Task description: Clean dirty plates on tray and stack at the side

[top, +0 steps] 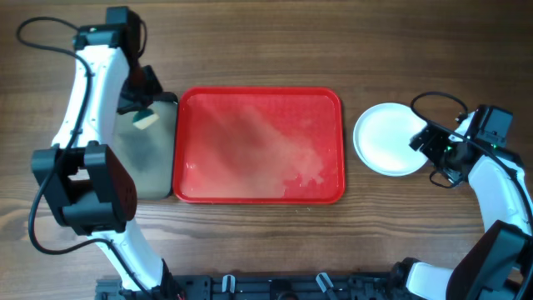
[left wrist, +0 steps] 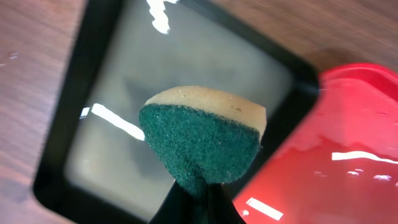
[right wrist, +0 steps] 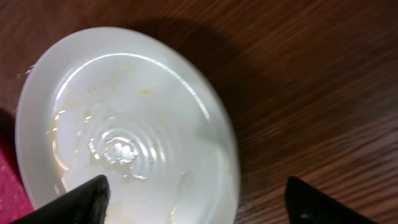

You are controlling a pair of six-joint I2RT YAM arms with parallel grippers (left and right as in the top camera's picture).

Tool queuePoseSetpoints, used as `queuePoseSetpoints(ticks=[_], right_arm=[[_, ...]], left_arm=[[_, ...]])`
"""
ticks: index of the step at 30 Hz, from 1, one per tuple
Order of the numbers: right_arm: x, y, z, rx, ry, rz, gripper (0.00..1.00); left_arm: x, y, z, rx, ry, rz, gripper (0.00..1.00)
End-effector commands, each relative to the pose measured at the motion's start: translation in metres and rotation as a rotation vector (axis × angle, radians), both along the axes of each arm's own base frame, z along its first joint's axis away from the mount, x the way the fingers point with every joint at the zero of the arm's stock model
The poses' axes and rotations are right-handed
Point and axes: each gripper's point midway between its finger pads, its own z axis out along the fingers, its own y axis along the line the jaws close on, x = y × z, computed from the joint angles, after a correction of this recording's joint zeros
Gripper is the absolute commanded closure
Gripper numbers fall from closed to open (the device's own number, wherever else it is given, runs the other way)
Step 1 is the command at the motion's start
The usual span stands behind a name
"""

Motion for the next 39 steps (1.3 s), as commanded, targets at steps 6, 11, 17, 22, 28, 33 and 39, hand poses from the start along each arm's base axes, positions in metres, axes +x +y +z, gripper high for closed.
queuePoseSetpoints(ticks=[6,11,17,22,28,33,39], right_arm=[[0.041,0.072,0.084,0.129,-0.153,0.41,0.0],[0.04,0.075,0.085,0.141,-0.142,0.4,0.0],[0.041,0.069,0.098,0.106,-0.131,0.397,0.0],[0.045,0.066,0.164,0.049,-0.202,0.416,0.0],[0.009,0.062,0.245,-0.121,-0.324,0.405,0.0],[-0.039,0.077,0.289,-0.179,-0.442,0.397,0.0],[-0.083,0.08,0.3,-0.137,-0.452,0.225,0.0]], left_arm=[[-0.032,0.03,-0.038,0.023,0.116,-0.121,0.96],[-0.078,0.025,-0.079,-0.004,0.261,-0.123,0.95],[-0.066,0.026,-0.068,0.005,0.215,-0.092,0.0],[-0.019,0.019,0.042,-0.009,-0.113,-0.096,0.0],[-0.017,-0.012,0.108,-0.148,-0.349,-0.142,0.0],[-0.017,-0.012,0.107,-0.149,-0.346,-0.141,0.0],[-0.017,-0.012,0.107,-0.149,-0.346,-0.141,0.0]])
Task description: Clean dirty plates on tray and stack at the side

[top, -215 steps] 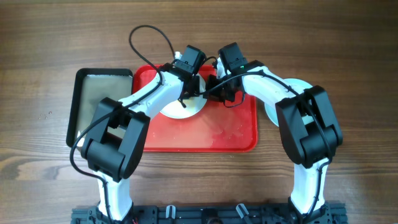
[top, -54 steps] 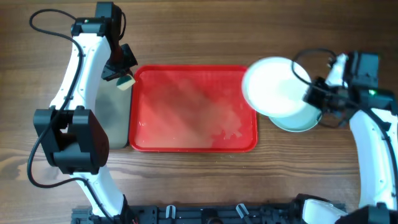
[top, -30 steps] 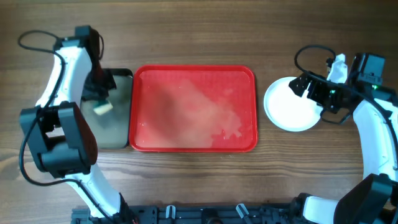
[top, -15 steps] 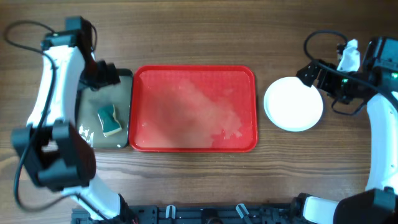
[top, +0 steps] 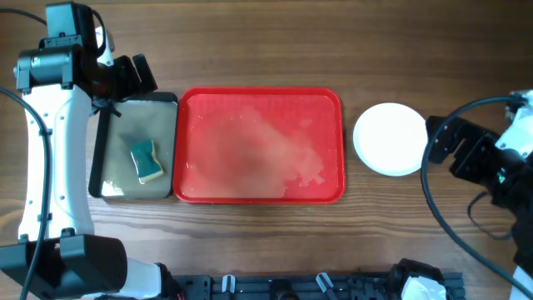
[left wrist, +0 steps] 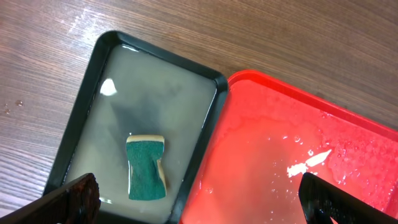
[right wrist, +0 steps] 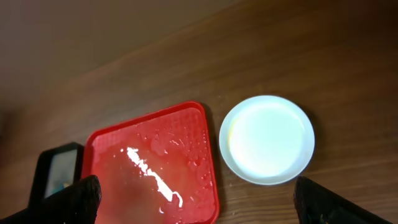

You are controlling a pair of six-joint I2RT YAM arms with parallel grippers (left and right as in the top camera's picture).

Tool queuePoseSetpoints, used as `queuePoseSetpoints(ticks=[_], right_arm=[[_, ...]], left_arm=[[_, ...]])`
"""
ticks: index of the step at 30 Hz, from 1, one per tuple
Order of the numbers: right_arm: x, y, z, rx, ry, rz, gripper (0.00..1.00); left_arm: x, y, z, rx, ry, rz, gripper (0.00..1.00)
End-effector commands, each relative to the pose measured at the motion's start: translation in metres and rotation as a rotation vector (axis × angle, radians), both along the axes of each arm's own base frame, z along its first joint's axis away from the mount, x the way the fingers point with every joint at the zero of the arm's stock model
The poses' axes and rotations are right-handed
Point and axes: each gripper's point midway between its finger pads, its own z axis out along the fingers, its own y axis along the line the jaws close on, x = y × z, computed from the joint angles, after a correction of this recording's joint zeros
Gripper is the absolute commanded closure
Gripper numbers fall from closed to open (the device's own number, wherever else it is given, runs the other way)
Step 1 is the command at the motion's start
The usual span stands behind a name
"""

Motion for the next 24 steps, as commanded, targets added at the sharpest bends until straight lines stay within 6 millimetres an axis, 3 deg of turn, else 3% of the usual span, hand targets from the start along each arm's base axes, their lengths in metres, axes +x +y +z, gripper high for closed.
queuePoseSetpoints(ticks=[1,5,8,9,13,18,24], right_arm=[[-0.007,-0.007,0.004,-0.053,-0.006,-0.031,0.0],[0.01,-0.008,0.024,-0.164,-0.135,0.056,0.0],[0.028,-0.002,0.046,-0.278,-0.39,0.126,0.0],[0.03,0.003,0.045,-0.308,-0.486,0.138,0.0],[0.023,0.022,-0.006,-0.378,-0.786,0.176,0.0],[0.015,0.035,-0.088,-0.381,-0.881,0.203,0.0],[0.013,0.045,-0.129,-0.369,-0.925,0.209,0.0]], left_arm=[[0.001,-0.002,-0.002,-0.021,0.003,0.004,0.0],[0.001,-0.002,-0.002,-0.021,0.003,0.004,0.0],[0.001,-0.002,-0.002,-0.021,0.003,0.004,0.0],[0.001,-0.002,-0.002,-0.021,0.003,0.004,0.0],[0.001,-0.002,-0.002,-0.021,0.003,0.004,0.0],[0.001,-0.002,-0.002,-0.021,0.003,0.004,0.0],[0.001,-0.002,-0.002,-0.021,0.003,0.004,0.0]])
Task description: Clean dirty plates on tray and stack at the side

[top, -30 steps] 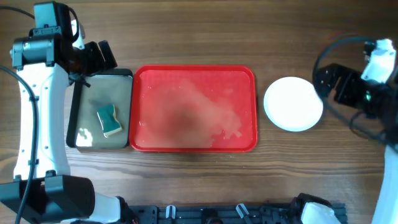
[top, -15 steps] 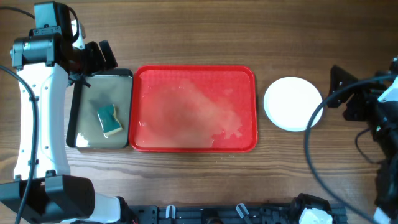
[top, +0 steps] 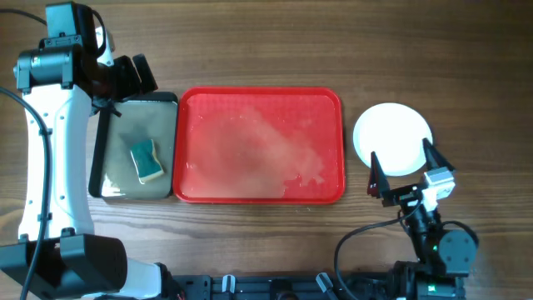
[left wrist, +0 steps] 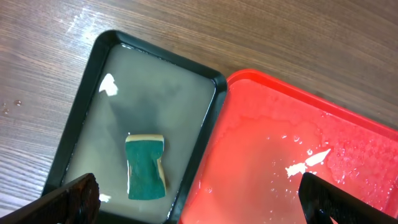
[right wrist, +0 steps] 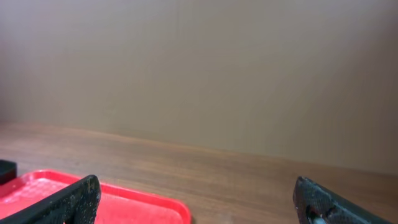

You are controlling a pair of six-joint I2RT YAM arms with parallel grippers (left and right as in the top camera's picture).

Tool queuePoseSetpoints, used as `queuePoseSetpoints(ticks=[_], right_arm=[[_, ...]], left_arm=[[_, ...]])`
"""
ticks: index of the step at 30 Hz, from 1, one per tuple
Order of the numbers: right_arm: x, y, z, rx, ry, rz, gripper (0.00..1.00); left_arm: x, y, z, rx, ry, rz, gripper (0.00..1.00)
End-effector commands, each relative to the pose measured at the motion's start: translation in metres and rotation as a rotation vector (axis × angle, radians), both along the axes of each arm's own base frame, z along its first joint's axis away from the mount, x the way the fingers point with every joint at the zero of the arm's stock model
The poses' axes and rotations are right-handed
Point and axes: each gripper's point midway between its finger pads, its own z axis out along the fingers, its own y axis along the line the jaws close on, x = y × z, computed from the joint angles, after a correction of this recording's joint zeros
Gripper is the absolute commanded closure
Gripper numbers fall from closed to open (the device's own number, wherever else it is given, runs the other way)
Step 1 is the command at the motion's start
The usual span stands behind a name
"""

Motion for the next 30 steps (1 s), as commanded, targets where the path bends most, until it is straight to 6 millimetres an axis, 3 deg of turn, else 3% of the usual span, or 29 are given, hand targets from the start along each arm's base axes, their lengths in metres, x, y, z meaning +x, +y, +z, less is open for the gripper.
queuePoseSetpoints(ticks=[1,4,6,18,20,22,24,27,30], right_arm=[[-0.001,0.005,-0.01,0.005,0.001,0.009,0.0],[-0.003,0.01,-0.018,0.004,0.034,0.031,0.0],[-0.001,0.01,-0.043,0.006,0.139,0.03,0.0],[0.0,0.009,-0.046,0.006,0.151,0.026,0.0],[0.0,0.009,-0.046,0.006,0.151,0.026,0.0],[0.0,0.009,-0.046,0.006,0.151,0.026,0.0],[0.0,0.009,-0.046,0.006,0.151,0.026,0.0],[0.0,0.009,-0.046,0.006,0.151,0.026,0.0],[0.0,0.009,-0.046,0.006,0.151,0.026,0.0]], left_arm=[[0.001,-0.002,-0.002,-0.018,0.003,0.005,0.0],[0.001,-0.002,-0.002,-0.018,0.003,0.005,0.0],[0.001,-0.002,-0.002,-0.018,0.003,0.005,0.0],[-0.001,0.001,0.001,-0.014,-0.003,0.012,0.0],[-0.006,-0.007,0.019,-0.008,-0.053,-0.009,0.0],[-0.019,-0.031,0.048,-0.003,-0.139,-0.071,0.0],[-0.047,-0.055,0.092,0.0,-0.274,-0.142,0.0],[-0.087,-0.06,0.133,-0.005,-0.423,-0.164,0.0],[-0.107,-0.055,0.135,0.022,-0.597,-0.148,0.0]])
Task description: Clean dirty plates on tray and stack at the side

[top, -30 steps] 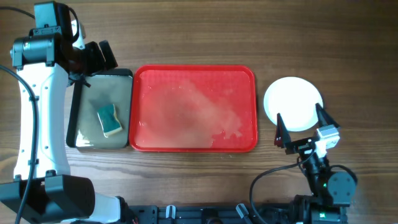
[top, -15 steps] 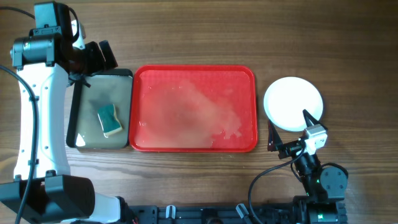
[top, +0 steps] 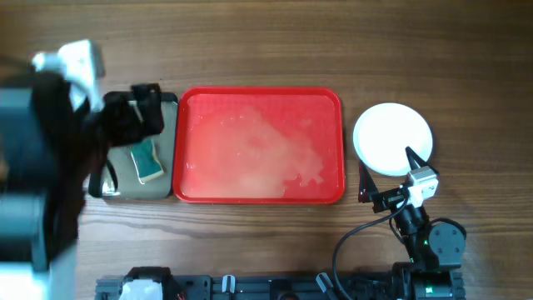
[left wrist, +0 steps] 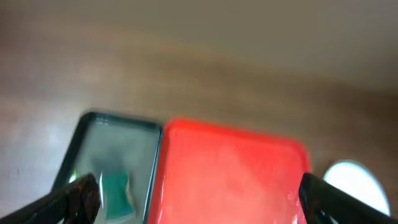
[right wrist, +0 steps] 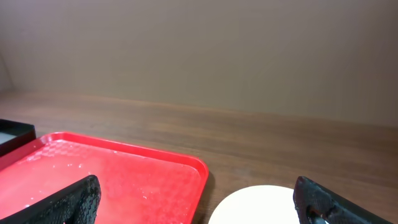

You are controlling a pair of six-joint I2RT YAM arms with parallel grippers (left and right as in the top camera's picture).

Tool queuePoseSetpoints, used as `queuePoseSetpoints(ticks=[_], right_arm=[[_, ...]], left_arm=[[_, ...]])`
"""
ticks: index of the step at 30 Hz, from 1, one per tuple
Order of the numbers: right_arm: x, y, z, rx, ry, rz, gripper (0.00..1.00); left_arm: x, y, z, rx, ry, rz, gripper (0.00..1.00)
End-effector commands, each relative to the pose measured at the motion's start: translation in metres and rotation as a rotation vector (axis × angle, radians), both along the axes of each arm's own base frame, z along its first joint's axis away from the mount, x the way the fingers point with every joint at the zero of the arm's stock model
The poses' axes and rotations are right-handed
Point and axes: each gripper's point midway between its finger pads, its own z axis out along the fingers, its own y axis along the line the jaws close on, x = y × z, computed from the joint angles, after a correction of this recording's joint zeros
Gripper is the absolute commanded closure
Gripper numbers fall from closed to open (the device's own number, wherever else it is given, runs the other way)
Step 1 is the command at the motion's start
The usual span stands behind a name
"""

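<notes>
The red tray (top: 258, 146) lies wet and bare in the middle of the table, with no plate on it. A white plate (top: 393, 139) rests on the wood to its right. The green sponge (top: 148, 160) lies in the black water basin (top: 171, 100) left of the tray. My left gripper (left wrist: 200, 202) is open and empty, far back and high, its view blurred over the basin, the tray (left wrist: 230, 174) and the plate (left wrist: 348, 180). My right gripper (right wrist: 198, 202) is open and empty, low near the table's front, facing the tray (right wrist: 106, 180) and the plate (right wrist: 261, 205).
The left arm (top: 42, 167) fills the left of the overhead view, large and blurred, and covers part of the basin. The right arm's base (top: 433, 242) sits at the front right, with a cable looping beside it. A plain wall stands behind the table.
The left arm has risen and pulled back; its wrist view now takes in basin, tray and plate from afar. The right gripper has tilted down a little, bringing the plate into its view.
My left gripper was shut on the sponge above the basin, the right one open over the plate beside the tray. Then the sponge lay in the basin with the left gripper open above it and the right withdrawn. Now both arms are drawn back, open and empty.
</notes>
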Motion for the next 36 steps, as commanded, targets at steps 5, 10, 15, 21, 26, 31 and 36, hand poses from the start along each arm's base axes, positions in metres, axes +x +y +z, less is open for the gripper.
queuePoseSetpoints(ticks=[5,10,15,21,26,31,36], right_arm=[[0.0,-0.001,0.001,-0.002,-0.005,-0.01,0.0],[0.0,-0.001,0.001,-0.002,-0.005,-0.01,0.0],[0.0,-0.001,0.001,-0.002,-0.005,-0.01,0.0],[0.0,-0.001,0.001,-0.002,-0.005,-0.01,0.0],[0.0,-0.001,0.001,-0.002,-0.006,-0.01,0.0],[0.0,-0.001,0.001,-0.002,-0.005,-0.01,0.0],[0.0,-0.001,0.001,-0.002,-0.005,-0.01,0.0]], left_arm=[[-0.018,0.002,-0.062,-0.023,-0.489,0.006,0.0],[-0.029,0.006,-0.139,-0.023,-0.669,0.026,0.0],[-0.031,0.012,-0.186,-0.014,-0.643,0.05,0.0],[-0.035,0.02,-0.219,-0.003,-0.558,0.081,0.0],[-0.035,0.02,-0.219,-0.003,-0.557,0.081,0.0],[-0.035,0.02,-0.22,-0.003,-0.555,0.081,0.0],[-0.035,0.02,-0.22,-0.003,-0.555,0.081,0.0]])
